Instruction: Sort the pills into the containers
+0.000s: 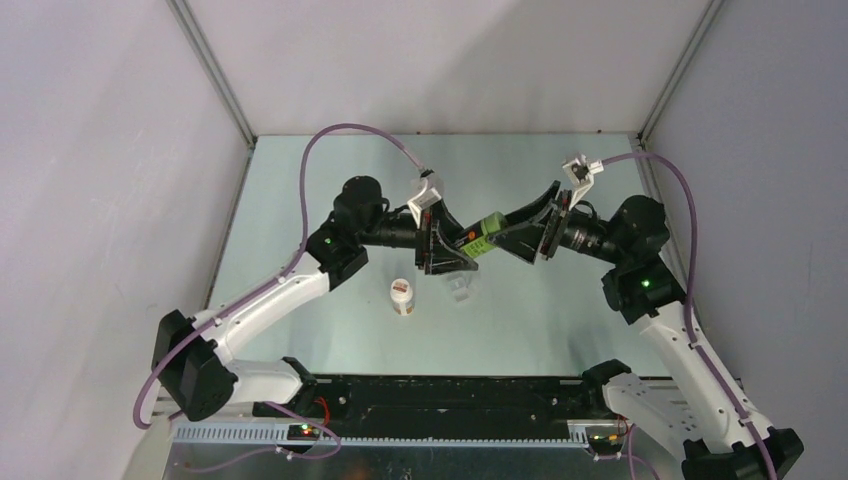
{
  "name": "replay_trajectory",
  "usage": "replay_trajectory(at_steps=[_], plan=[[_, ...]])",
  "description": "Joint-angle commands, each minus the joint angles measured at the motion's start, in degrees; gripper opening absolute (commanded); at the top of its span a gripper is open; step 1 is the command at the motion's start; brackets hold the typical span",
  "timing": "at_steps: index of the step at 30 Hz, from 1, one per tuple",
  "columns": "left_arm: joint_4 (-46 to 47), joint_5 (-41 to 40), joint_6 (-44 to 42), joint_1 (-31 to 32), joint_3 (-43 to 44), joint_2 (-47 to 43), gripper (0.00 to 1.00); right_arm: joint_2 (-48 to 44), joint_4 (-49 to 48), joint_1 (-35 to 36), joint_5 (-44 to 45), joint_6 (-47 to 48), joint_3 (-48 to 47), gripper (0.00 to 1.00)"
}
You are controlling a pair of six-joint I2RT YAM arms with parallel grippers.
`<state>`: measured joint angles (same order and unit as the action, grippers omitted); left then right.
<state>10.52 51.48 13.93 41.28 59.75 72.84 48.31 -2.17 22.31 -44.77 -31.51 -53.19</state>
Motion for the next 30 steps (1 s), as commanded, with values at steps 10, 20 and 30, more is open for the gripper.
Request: replay_trajectory(at_steps=[10,20,30], plan=[[-1.9,0.6,-2.5,-0.7,-1.6,-4.5,0.0,-0.1,-4.2,1.4,1.5,-0.3,-1.9,0.99],[3.7,-6.1,-0.4,-0.6,-3.9,-6.0,0.0,-1.9,7.2,7.8,24.7,-12.1,-2.0,0.83],[4.8,-7.0,0.8,-0.6,-4.9,-6.3,0.0,-1.0,6.9,7.8,23.4,-13.3,-2.0,0.39]])
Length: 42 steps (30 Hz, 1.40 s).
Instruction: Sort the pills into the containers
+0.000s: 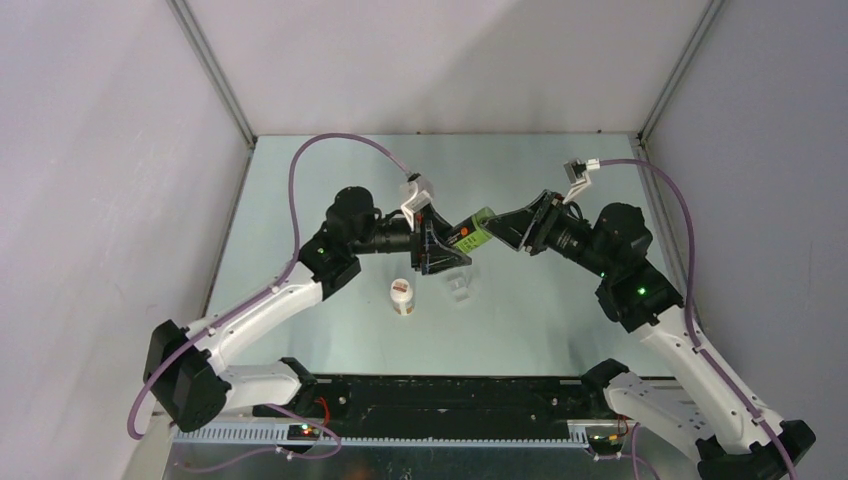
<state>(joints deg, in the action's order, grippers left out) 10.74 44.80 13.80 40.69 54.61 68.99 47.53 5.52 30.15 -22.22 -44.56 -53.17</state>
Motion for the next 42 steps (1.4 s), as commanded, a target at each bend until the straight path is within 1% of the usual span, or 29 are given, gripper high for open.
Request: replay_trajectory(at_steps=[1,4,6,7,8,9,10,11,12,17,21,23,25,27,28,29,30,31,32,33,34,35,36,38,40,42], plan=[[4.4,-0.2,0.9,0.0,0.0,-2.6,0.0,-0.3,-1.7,-0.2,-0.3,0.2,-2.0,0.32],[3.7,0.7,0.7,-0.1,-0.4,-3.0,0.0,-1.4,-4.1,-1.4,-4.6,5.0,-2.0,0.24],[3.1,2.1,0.4,-0.1,-0.8,-3.3,0.0,-2.1,-7.6,-3.6,-10.7,8.9,-1.9,0.21],[2.7,3.6,0.3,-0.1,-1.0,-3.6,0.0,-2.3,-8.6,-5.3,-16.2,10.3,-1.7,0.2],[2.7,4.2,0.3,0.0,-1.1,-4.0,0.0,-2.9,-12.1,-6.0,-19.2,12.8,-0.7,0.19],[3.0,5.6,0.3,-0.1,-1.5,-4.1,0.0,-4.0,-14.3,-7.2,-24.9,14.3,0.0,0.19],[3.2,6.2,0.7,-0.1,-1.6,-4.4,0.0,-4.4,-17.4,-7.9,-27.3,15.0,1.0,0.19],[3.7,7.6,0.8,0.0,-2.0,-4.5,0.0,-4.9,-18.4,-8.1,-31.5,16.1,1.1,0.19],[3.8,8.1,0.9,-0.1,-2.2,-4.9,0.0,-5.1,-19.6,-8.5,-32.8,16.5,1.2,0.19],[4.0,12.5,1.0,0.0,-3.1,-6.1,0.0,-5.5,-20.1,-10.2,-39.0,20.5,0.8,0.19],[2.9,13.1,0.5,0.0,-3.3,-6.4,0.0,-5.0,-20.2,-10.9,-39.2,22.4,0.6,0.18],[2.5,12.5,0.2,0.0,-3.3,-6.3,0.0,-4.1,-20.2,-10.9,-38.5,21.9,0.3,0.18],[1.7,11.2,-0.5,-0.1,-3.2,-6.3,0.0,-3.5,-20.2,-10.9,-36.6,20.9,0.2,0.18],[0.1,9.4,-1.8,0.0,-2.9,-6.2,0.0,-3.5,-16.6,-11.0,-31.0,20.9,0.2,0.2],[-1.0,7.7,-2.8,0.0,-2.9,-6.2,0.0,-3.5,-15.2,-11.2,-25.5,20.8,0.1,0.22],[-1.7,6.6,-3.4,0.0,-2.9,-6.2,0.0,-3.4,-12.0,-11.4,-22.6,20.8,0.0,0.22],[-3.0,4.0,-4.5,0.0,-3.2,-6.3,0.0,-3.1,-10.3,-12.0,-17.1,20.3,0.0,0.23],[-3.5,2.7,-5.0,0.0,-3.4,-6.7,0.0,-2.8,-6.1,-12.7,-14.2,19.9,0.0,0.24],[-4.1,0.2,-5.7,0.0,-4.1,-6.9,0.0,-2.1,-3.7,-13.0,-8.6,19.2,0.0,0.24],[-4.3,-1.0,-6.0,0.0,-4.5,-7.5,0.0,-1.7,0.7,-13.4,-5.9,18.9,0.0,0.25],[-4.4,-3.1,-6.4,0.2,-5.6,-7.8,0.0,-0.6,3.1,-13.5,0.9,18.3,0.1,0.24],[-4.4,-4.2,-6.6,0.5,-6.2,-8.6,0.0,0.0,7.1,-13.6,4.0,17.9,0.8,0.24],[-3.9,-6.4,-6.7,0.7,-7.5,-8.9,0.0,0.8,8.7,-13.6,10.3,17.2,1.4,0.24],[-2.6,-9.5,-6.4,1.6,-9.7,-9.7,0.0,1.6,11.8,-13.7,17.0,15.3,4.1,0.24],[0.2,-12.1,-4.9,2.8,-12.3,-10.0,0.0,1.9,12.3,-13.7,20.0,13.4,7.6,0.24],[3.8,-14.6,-2.9,4.3,-15.3,-10.0,0.0,2.0,11.7,-13.7,21.1,11.7,11.0,0.25]])
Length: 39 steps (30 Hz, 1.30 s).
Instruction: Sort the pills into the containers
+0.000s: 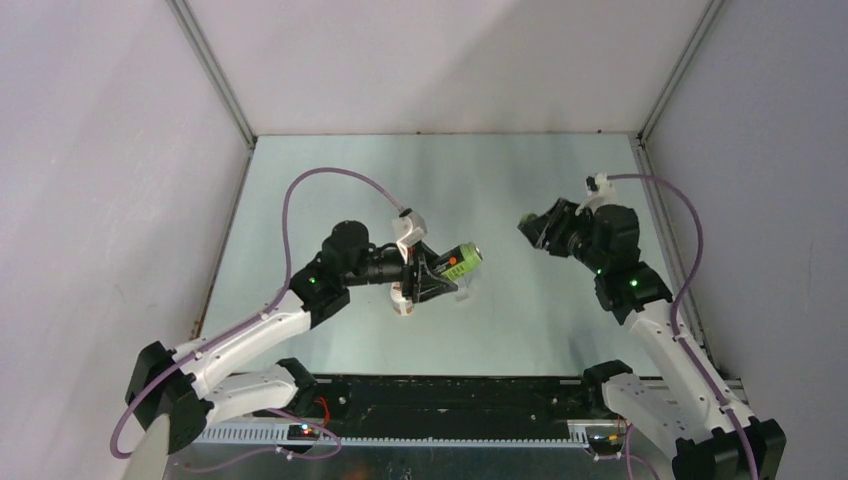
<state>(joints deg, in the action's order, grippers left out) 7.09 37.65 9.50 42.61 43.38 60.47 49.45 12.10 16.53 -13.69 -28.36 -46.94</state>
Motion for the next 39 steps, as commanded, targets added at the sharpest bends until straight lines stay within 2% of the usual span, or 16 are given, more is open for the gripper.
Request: replay_trajectory(at_steps=[1,6,13,22,27,34,39], plan=[[9.9,-9.6,2.5,3.5,-5.2,-1.5,0.0,0.1,4.9,-0.1,12.9,-5.0,6.6,0.25],[17.6,-18.8,5.4,8.3,-14.4,-0.8,0.0,0.3,4.4,-0.1,12.4,-6.7,10.6,0.25],[37.1,-32.0,8.7,11.7,-29.2,1.9,0.0,-0.4,4.9,-0.1,11.6,-6.7,11.1,0.25],[51.4,-46.7,8.5,12.4,-36.3,10.8,0.0,-3.4,6.2,-0.3,11.4,-6.5,11.1,0.26],[53.9,-51.8,7.7,12.4,-37.2,13.6,0.0,-5.2,6.5,-0.7,11.0,-6.4,11.1,0.26],[51.4,-57.7,7.3,12.3,-35.7,15.7,0.0,-3.5,7.9,-1.2,11.0,-5.8,11.1,0.26],[48.6,-55.1,6.7,11.8,-33.2,16.5,0.0,-1.3,8.2,-1.2,11.7,-5.0,11.3,0.27]])
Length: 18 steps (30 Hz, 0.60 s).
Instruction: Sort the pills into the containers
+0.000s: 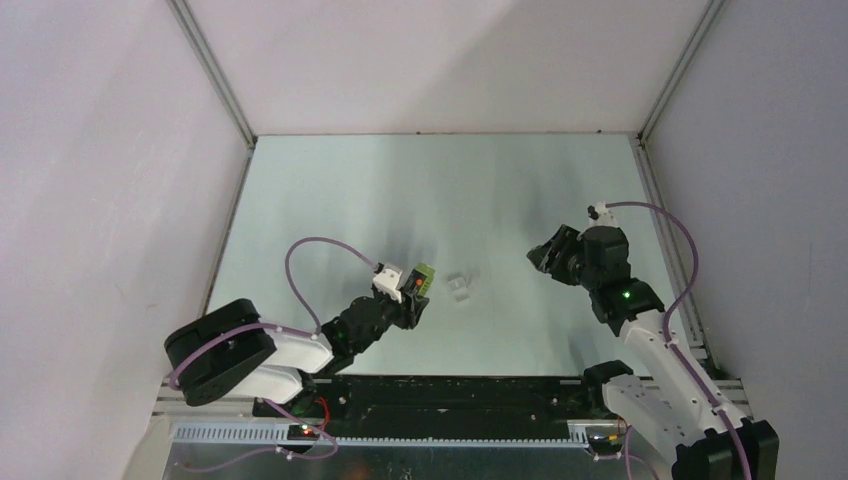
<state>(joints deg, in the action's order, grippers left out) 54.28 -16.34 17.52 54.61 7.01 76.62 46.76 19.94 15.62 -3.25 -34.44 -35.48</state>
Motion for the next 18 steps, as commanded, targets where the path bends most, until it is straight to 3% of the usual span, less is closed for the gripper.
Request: replay_trajectory(at_steps=[1,9,12,18], plan=[[1.4,-0.6,-1.4,-0.2,3.7,0.5,0.0,2.4,0.4,-0.3,1.7,1.2,-0.1,0.27],[-2.8,7.6,-1.7,0.8,6.4,0.1,0.0,11.1,-1.5,4.1,9.1,2.9,0.6,0.28],[-9.1,8.5,-1.2,1.8,8.4,-0.6,0.0,15.1,-2.5,6.4,12.8,2.5,0.6,0.29],[-11.7,10.3,0.3,2.7,8.7,-1.0,0.0,22.7,-2.9,11.8,19.4,0.8,0.6,0.32]])
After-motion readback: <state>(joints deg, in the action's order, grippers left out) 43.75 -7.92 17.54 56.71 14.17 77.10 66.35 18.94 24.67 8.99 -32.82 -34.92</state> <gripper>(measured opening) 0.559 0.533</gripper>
